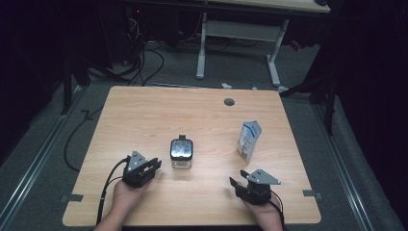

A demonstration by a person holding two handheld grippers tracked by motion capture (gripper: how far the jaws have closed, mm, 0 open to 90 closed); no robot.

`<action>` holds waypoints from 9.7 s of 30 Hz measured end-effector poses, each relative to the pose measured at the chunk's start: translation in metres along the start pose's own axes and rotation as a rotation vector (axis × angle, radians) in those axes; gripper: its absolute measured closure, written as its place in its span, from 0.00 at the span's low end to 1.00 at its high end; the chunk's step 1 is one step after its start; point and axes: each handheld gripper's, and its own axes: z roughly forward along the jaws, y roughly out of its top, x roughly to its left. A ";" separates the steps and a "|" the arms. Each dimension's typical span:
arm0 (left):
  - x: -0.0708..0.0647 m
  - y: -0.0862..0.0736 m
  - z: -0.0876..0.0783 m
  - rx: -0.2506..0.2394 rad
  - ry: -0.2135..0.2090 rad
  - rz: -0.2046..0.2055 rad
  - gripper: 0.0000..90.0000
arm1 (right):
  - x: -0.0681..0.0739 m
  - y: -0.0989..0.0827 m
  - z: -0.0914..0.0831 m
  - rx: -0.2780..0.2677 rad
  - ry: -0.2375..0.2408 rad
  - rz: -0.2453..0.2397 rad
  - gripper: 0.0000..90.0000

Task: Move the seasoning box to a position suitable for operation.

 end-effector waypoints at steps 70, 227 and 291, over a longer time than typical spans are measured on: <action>-0.043 0.009 0.056 -0.004 -0.160 0.003 1.00 | -0.001 0.016 0.015 -0.014 -0.072 -0.001 0.95; -0.071 0.023 0.048 -0.109 -0.127 0.049 1.00 | 0.024 0.026 0.027 -0.012 0.009 -0.067 0.97; -0.083 0.016 0.036 -0.118 -0.130 0.050 1.00 | 0.026 0.023 0.024 -0.046 0.034 -0.074 0.96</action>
